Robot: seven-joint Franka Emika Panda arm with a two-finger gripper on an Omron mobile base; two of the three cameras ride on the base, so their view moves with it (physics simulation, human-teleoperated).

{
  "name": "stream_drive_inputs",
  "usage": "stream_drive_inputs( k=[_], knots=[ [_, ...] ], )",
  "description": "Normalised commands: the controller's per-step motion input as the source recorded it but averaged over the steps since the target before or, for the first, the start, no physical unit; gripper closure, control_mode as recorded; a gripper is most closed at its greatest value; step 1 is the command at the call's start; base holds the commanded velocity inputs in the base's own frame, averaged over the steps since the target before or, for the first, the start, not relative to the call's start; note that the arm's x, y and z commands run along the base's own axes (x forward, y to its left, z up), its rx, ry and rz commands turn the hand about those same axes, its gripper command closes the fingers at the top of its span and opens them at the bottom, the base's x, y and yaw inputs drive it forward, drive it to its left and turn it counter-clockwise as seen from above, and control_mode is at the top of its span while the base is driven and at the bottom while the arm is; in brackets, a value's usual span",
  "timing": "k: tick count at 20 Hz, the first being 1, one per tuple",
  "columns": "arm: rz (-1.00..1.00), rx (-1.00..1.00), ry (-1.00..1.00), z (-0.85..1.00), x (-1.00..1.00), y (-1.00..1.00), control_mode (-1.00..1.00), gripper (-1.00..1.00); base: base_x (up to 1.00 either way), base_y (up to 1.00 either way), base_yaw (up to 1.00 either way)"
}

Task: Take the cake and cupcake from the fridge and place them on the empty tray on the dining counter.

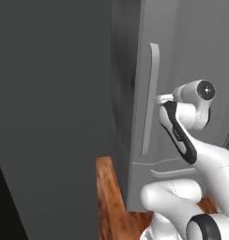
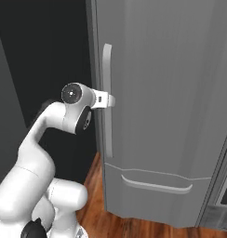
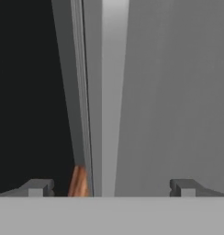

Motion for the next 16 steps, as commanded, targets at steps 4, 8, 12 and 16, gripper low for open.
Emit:
stream_drive_inputs(
  k=[4,8,12,16],
  knots=[
    [0.0,0.0,0.0,-0.17,0.86,0.0,-1.0,-1.0,0.0,0.0,0.0],
    [0.0,0.0,0.0,-0.18,0.82,0.0,-1.0,-1.0,0.0,0.0,0.0],
    [0.0,0.0,0.0,-0.13,0.78,0.0,-1.0,-1.0,0.0,0.0,0.0],
    [0.02,0.0,0.0,-0.12,0.78,0.0,-1.0,-1.0,0.0,0.0,0.0]
  ],
)
